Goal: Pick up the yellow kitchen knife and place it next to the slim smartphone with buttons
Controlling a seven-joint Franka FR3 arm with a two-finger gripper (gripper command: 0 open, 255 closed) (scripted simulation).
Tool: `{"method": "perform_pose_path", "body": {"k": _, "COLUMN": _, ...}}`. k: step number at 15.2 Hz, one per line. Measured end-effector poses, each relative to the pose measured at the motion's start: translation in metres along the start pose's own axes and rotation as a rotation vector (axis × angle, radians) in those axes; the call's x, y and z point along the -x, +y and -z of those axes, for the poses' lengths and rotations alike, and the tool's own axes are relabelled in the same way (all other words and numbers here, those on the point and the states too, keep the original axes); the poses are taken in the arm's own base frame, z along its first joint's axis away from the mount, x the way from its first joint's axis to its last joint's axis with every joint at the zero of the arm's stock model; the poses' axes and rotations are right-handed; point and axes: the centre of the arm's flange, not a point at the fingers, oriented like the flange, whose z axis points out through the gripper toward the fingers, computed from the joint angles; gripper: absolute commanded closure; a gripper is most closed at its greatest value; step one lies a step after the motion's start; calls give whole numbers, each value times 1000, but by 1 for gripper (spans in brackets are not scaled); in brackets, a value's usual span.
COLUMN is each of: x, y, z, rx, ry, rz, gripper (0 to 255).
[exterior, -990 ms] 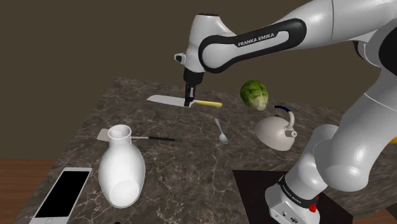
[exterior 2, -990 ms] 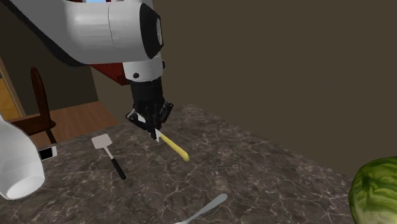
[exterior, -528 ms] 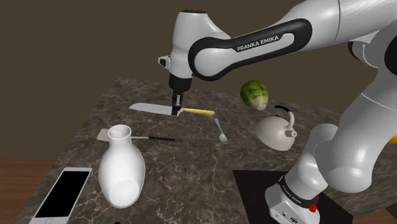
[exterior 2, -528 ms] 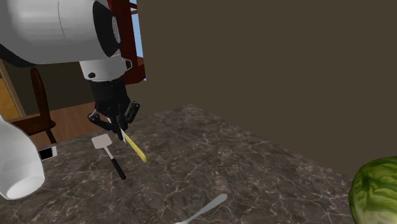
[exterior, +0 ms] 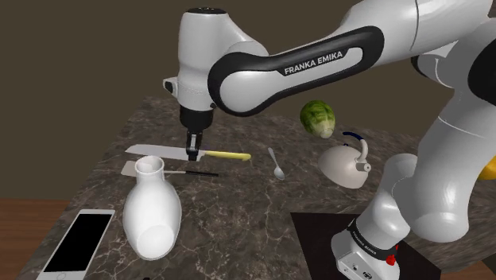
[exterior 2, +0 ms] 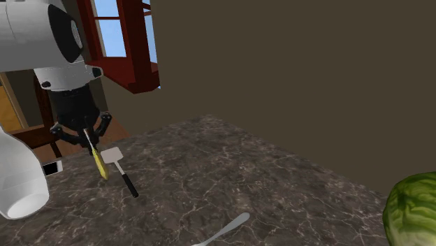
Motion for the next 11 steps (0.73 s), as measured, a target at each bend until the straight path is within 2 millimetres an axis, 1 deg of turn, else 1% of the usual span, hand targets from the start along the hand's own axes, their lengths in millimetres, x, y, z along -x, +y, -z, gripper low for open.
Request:
{"method": "perform_pose_path", "body": {"k": 3, "x": -24, "y": -34, "z": 3, "rx": 0, "ry": 0, "rz": 0, "gripper": 255}}
{"method": "perform_pose_path", "body": {"k": 6, "x": -45, "y": -62, "z": 4, "rx": 0, "ry": 0, "rz": 0, "gripper": 255}}
{"method": "perform_pose_path", "body": {"k": 9, "x": -50, "y": -71, "z": -5, "rx": 0, "ry": 1, "rz": -2, "gripper": 255}}
{"method": "perform_pose_path", "body": {"k": 11, "x": -51, "y": -69, "z": -7, "rx": 4, "ry": 17, "rz": -8, "gripper": 255}}
